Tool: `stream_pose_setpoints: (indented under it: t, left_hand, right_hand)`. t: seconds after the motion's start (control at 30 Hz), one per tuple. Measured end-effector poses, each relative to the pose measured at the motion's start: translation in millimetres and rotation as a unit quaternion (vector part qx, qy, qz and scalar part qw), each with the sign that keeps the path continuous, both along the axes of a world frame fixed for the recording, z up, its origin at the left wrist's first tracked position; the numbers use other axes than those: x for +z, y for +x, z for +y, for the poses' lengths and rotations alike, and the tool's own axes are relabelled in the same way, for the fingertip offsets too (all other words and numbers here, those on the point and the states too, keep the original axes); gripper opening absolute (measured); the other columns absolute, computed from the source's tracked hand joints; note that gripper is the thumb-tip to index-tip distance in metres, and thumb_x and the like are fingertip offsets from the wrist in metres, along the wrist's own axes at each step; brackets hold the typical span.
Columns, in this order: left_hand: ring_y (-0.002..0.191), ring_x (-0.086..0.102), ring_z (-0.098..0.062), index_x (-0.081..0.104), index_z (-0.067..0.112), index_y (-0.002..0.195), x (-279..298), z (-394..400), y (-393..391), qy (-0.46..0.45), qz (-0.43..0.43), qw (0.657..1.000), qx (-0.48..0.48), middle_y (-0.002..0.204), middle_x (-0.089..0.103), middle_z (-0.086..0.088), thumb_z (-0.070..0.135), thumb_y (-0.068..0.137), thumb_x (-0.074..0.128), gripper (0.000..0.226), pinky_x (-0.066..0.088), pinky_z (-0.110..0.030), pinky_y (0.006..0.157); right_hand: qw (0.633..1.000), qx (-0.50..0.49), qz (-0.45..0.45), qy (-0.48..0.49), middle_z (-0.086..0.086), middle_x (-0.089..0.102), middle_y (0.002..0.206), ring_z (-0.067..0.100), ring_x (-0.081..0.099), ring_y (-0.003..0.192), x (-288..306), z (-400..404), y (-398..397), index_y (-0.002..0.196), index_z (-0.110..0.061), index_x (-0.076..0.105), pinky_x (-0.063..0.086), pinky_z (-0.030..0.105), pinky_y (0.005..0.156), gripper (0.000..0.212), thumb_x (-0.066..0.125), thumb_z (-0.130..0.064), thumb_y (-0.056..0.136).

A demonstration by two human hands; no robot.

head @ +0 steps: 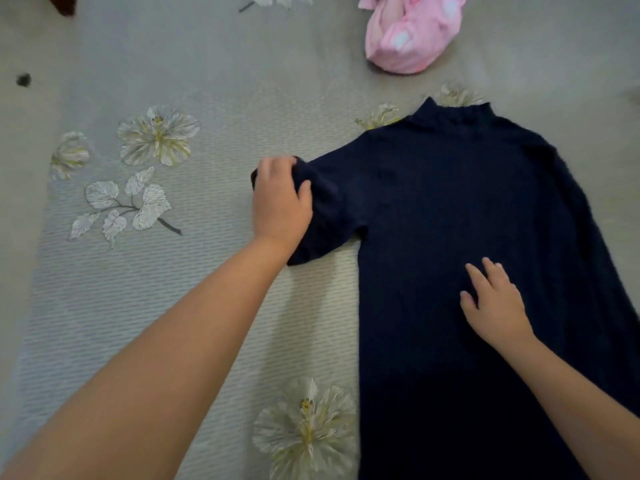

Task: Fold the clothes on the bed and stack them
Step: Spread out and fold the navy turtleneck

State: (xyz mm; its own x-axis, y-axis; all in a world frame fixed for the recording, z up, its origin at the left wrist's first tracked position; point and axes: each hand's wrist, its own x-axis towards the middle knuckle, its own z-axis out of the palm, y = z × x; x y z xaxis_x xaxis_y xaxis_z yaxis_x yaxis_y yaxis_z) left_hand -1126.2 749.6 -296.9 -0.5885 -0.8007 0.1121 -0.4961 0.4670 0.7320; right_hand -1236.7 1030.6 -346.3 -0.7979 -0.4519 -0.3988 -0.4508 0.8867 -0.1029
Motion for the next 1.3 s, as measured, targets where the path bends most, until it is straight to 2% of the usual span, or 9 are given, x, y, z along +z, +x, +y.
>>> stream_pose_setpoints:
  t: [0.13,0.27,0.33,0.47,0.57,0.67,0.87,1.07,1.3]
  left_hand:
    - [0.104,0.050,-0.023,0.056,0.000,0.111,28.7,77.4,-106.1,0.011,0.039,0.983,-0.180,0.113,0.051,-0.015,0.004,0.085,0.058,0.027,0.029,-0.011,0.082]
    - [0.128,0.036,-0.015,0.025,0.016,0.143,27.3,164.0,-181.7,0.318,0.042,0.892,-0.320,0.148,0.026,-0.005,0.015,0.092,0.052,0.058,0.029,-0.013,0.097]
    - [0.131,0.033,-0.015,0.021,0.021,0.145,5.8,186.3,-192.4,0.358,-0.010,0.877,-0.322,0.151,0.023,0.000,0.018,0.094,0.049,0.058,0.029,-0.015,0.098]
    - [0.129,0.037,-0.017,0.035,0.012,0.138,-47.9,179.2,-161.9,0.131,-0.175,0.945,-0.244,0.142,0.038,-0.005,0.017,0.091,0.054,0.051,0.028,-0.023,0.105]
    - [0.136,0.023,-0.022,0.029,0.014,0.141,-78.6,158.2,-117.0,-0.045,-0.329,0.923,-0.193,0.147,0.028,-0.009,0.022,0.089,0.056,0.060,0.020,-0.030,0.111]
    - [0.137,0.016,-0.030,0.018,0.014,0.145,-89.4,140.7,-88.3,-0.061,-0.414,0.902,-0.109,0.150,0.015,-0.018,0.025,0.087,0.058,0.071,0.017,-0.036,0.111]
    - [0.111,0.045,-0.030,0.034,0.005,0.137,-95.7,112.2,-93.2,0.061,-0.279,0.958,-0.007,0.128,0.041,-0.019,-0.002,0.081,0.058,0.062,0.036,-0.030,0.090]
    - [0.066,0.041,-0.008,0.059,-0.004,0.088,-77.6,74.5,-112.2,-0.016,-0.064,0.996,0.064,0.079,0.047,-0.012,-0.014,0.076,0.050,0.018,0.035,-0.008,0.065]
    - [0.100,0.055,-0.047,0.052,-0.015,0.115,-101.5,102.2,-81.5,-0.024,-0.209,0.961,-0.181,0.111,0.052,-0.035,0.005,0.062,0.069,0.059,0.037,-0.044,0.089]
  right_hand:
    - [0.996,-0.073,0.012,-0.052,0.020,0.026,0.149,0.032,0.016,0.140,17.2,73.4,-48.7,0.135,0.001,0.040,0.020,0.046,0.111,0.047,0.052,-0.008,0.090]
    - [0.988,-0.138,-0.014,-0.072,0.020,0.031,0.146,0.031,0.020,0.139,16.4,134.3,-94.9,0.133,0.003,0.042,0.019,0.040,0.111,0.044,0.050,-0.006,0.091]
    - [0.986,-0.136,-0.025,-0.092,0.022,0.039,0.141,0.034,0.027,0.136,9.6,150.7,-112.5,0.129,0.006,0.046,0.021,0.040,0.110,0.040,0.051,-0.004,0.090]
    - [0.984,-0.097,-0.046,-0.140,0.021,0.051,0.130,0.033,0.041,0.126,-4.9,141.7,-141.0,0.127,0.005,0.048,0.030,0.037,0.105,0.042,0.057,-0.011,0.089]
    - [0.981,-0.091,-0.031,-0.169,0.019,0.041,0.139,0.031,0.035,0.130,-18.3,111.4,-160.9,0.136,0.000,0.038,0.030,0.037,0.105,0.059,0.058,-0.027,0.088]
    - [0.984,-0.121,0.010,-0.132,0.020,0.026,0.147,0.035,0.026,0.133,-28.2,82.1,-182.7,0.142,-0.007,0.029,0.027,0.048,0.104,0.063,0.053,-0.034,0.090]
    - [0.999,-0.038,0.021,-0.016,0.021,0.045,0.129,0.036,0.042,0.115,-34.8,55.8,-221.8,0.139,-0.010,0.036,0.035,0.044,0.092,0.057,0.057,-0.026,0.089]
    - [0.970,-0.017,0.117,-0.211,0.031,0.057,0.092,0.043,0.054,0.090,-7.6,33.6,-255.8,0.098,0.008,0.066,0.036,0.036,0.080,0.020,0.058,0.008,0.080]
    - [0.989,-0.050,0.138,-0.023,0.039,0.050,0.108,0.051,0.046,0.101,-26.9,42.7,-257.8,0.114,0.013,0.055,0.035,0.053,0.084,0.036,0.042,0.003,0.082]
